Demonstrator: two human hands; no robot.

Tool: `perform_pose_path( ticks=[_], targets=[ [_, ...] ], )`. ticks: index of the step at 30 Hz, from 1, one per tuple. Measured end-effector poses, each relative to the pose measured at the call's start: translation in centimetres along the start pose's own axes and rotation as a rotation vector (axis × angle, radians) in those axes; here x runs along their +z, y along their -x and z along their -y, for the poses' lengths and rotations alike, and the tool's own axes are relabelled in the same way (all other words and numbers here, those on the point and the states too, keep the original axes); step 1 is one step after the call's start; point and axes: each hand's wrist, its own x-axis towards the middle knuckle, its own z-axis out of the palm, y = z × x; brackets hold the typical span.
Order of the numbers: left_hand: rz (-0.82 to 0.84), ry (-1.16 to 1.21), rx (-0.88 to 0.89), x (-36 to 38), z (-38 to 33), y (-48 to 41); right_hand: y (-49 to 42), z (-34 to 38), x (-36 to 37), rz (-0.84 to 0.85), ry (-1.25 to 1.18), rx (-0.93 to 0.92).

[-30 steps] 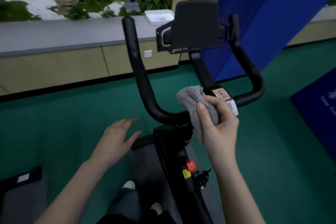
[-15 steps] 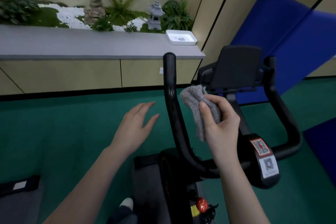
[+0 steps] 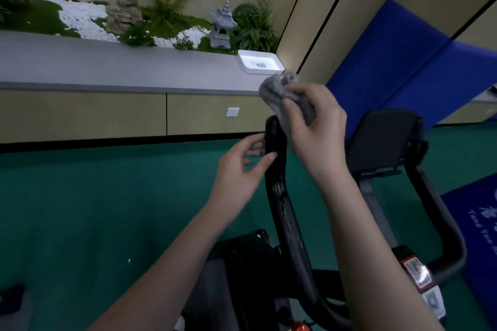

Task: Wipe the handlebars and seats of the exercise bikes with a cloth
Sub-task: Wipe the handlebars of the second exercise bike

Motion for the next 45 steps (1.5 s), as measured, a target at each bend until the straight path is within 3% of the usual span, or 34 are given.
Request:
perform_pose_path(
  ticks=[4, 8, 13, 19, 24, 30, 37, 42, 45],
  targets=[
    [0.004, 0.108, -0.052, 0.2, 0.5, -0.4, -1.8, -0.5, 0.9, 0.342, 0.038, 0.019],
    [0.012, 0.112, -0.052, 0.2, 0.8, -0.5, -2.7, -1.0, 1.3, 0.399, -0.007, 0.212],
    [0.012, 0.135, -0.055, 0.2, 0.7, -0.3, -2.1, -1.3, 1.9, 0.279, -0.17, 0.462],
    [0.015, 0.155, -0.058, 0.1, 0.2, -0.2, 0.9, -1.0, 2.6, -0.031, -0.133, 0.492],
    [0.08, 0.16, -0.069, -0.7, -0.1, -0.3, 3.4, -1.4, 2.8, -0.042, -0.102, 0.55],
    [0.124, 0.165, -0.073, -0.7, -0.2, -0.1, 2.0, -1.7, 2.8, 0.041, -0.305, 0.706],
    [0.127, 0.211, -0.053, -1.0, -0.2, 0.2, 6.0, -0.8, 2.3, -0.087, -0.139, 0.551],
    [0.13, 0.23, -0.078, -1.0, -0.2, 0.4, 5.0, -0.2, 1.7, -0.26, -0.024, 0.167],
    [0.121, 0.213, -0.117, -0.9, 0.0, 0.5, 3.3, -1.0, 0.9, -0.139, 0.076, -0.095]
  ],
)
